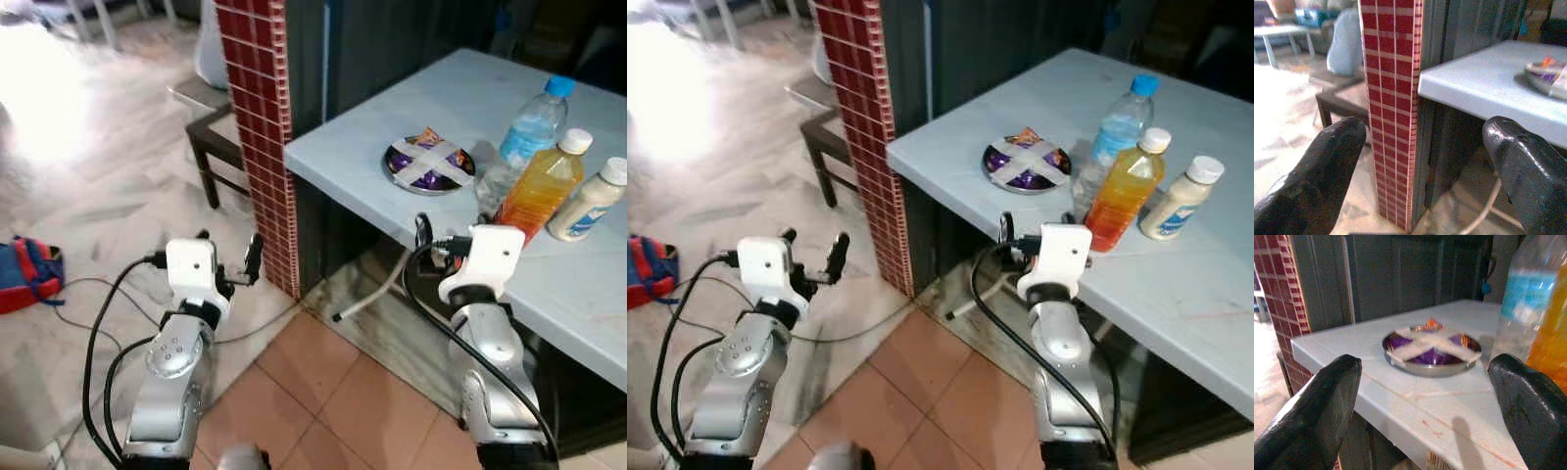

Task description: Restocking fridge

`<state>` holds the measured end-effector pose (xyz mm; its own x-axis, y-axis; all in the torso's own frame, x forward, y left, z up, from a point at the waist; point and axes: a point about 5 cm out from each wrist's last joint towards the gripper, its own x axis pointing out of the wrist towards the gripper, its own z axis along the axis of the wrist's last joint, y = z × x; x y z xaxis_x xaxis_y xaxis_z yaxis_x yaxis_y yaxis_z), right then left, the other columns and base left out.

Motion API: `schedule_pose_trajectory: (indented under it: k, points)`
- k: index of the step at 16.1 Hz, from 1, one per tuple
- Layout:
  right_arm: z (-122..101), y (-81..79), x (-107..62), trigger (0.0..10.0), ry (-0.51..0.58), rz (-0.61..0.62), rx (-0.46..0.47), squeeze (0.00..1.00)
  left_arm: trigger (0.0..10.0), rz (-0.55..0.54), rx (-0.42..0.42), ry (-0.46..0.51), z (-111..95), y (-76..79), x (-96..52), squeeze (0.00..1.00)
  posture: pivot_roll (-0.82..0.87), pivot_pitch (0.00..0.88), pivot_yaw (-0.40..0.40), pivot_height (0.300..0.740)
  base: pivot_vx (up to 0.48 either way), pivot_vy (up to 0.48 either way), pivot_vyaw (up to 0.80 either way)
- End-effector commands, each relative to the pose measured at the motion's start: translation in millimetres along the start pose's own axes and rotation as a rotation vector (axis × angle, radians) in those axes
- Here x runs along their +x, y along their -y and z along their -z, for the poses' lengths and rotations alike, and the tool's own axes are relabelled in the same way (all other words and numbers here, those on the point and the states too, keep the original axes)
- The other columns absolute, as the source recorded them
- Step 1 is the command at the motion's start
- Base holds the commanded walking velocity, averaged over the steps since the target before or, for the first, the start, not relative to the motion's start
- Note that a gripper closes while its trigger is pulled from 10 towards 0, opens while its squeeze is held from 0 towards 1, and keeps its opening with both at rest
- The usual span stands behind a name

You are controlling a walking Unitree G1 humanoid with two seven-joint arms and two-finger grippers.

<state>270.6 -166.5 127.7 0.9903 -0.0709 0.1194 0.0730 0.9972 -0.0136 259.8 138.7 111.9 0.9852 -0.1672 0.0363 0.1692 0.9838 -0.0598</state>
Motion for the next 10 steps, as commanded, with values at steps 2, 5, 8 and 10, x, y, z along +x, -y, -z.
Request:
schedule_pose_trajectory:
  k: [2,5,8,10]
  points:
    - [-6,10.0,-1.8,10.0,0.000,0.009,-0.025,0.00,10.0,-0.007,0.000,0.013,-5,-1.3,-1.4,0.00,0.00,0.047,0.037,0.740,0.000,0.000,-0.72]
    - [-8,8.0,-6.3,10.0,0.012,-0.019,-0.068,0.00,10.0,-0.010,-0.005,0.006,-2,-1.7,-3.3,0.00,-0.01,0.043,0.034,0.740,0.000,0.000,-0.80]
    - [-14,5.1,-6.4,10.0,0.040,-0.042,-0.107,0.00,10.0,0.014,-0.021,0.000,-2,4.0,-2.2,0.00,-0.02,0.042,0.035,0.740,0.082,0.000,-0.80]
    - [-13,4.6,-9.1,10.0,0.030,-0.049,-0.112,0.00,10.0,0.020,-0.019,-0.008,0,4.1,-3.1,0.00,-0.02,0.045,0.034,0.740,0.257,0.000,-0.80]
